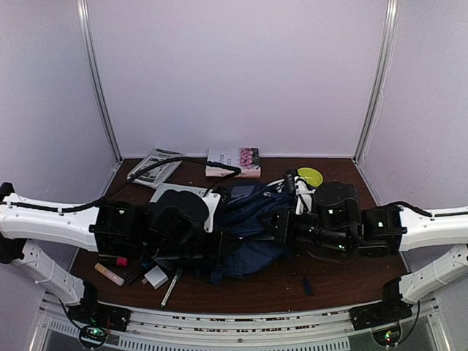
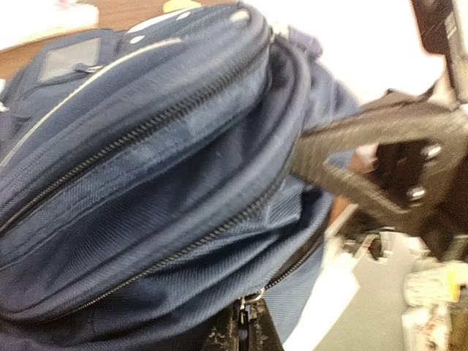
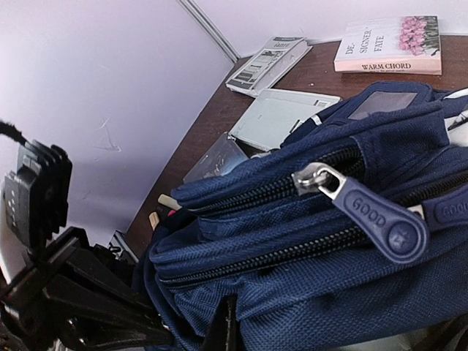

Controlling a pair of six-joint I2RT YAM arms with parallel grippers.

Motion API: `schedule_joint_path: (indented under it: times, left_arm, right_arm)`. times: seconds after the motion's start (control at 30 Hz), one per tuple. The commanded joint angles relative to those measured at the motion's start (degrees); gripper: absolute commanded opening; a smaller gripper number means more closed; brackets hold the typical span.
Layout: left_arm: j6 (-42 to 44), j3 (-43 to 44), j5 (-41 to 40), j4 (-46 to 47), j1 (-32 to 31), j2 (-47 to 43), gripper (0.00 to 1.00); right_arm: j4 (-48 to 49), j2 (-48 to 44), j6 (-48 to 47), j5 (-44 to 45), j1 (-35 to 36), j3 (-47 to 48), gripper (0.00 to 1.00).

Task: Pack the student bag
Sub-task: Grab the largest pocket of the student bag, then unzip the largest pocket of the student bag.

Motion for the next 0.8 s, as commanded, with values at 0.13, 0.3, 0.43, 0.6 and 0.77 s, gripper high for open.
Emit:
schedule_joint_path:
  times: [0.13, 0.3, 0.43, 0.6, 0.77]
  left_arm:
    - [1.2, 2.8, 21.2, 11.2, 5.8, -0.9, 0.0]
    - [1.8, 7.9, 24.6, 4.5, 5.8, 0.8, 0.06]
    - [5.0, 8.4, 17.3, -7.3, 5.8, -2.4, 0.0]
    - [2.3, 1.3, 7.9, -15.0, 6.6, -8.8, 0.0]
    - [0.1, -5.8, 5.7, -14.0, 8.1, -12.5, 0.0]
  right_arm:
    - [3.9, -3.0, -2.3, 1.9, 0.5, -4.4, 0.0]
    - [3.0, -1.9, -3.4, 3.1, 0.5, -4.8, 0.0]
    - [1.3, -3.3, -5.6, 6.2, 0.4, -6.6, 0.0]
    - [0.8, -8.2, -9.1, 7.9, 0.1, -10.0, 0.0]
    - [1.8, -14.2, -8.9, 7.6, -0.5, -12.9, 0.0]
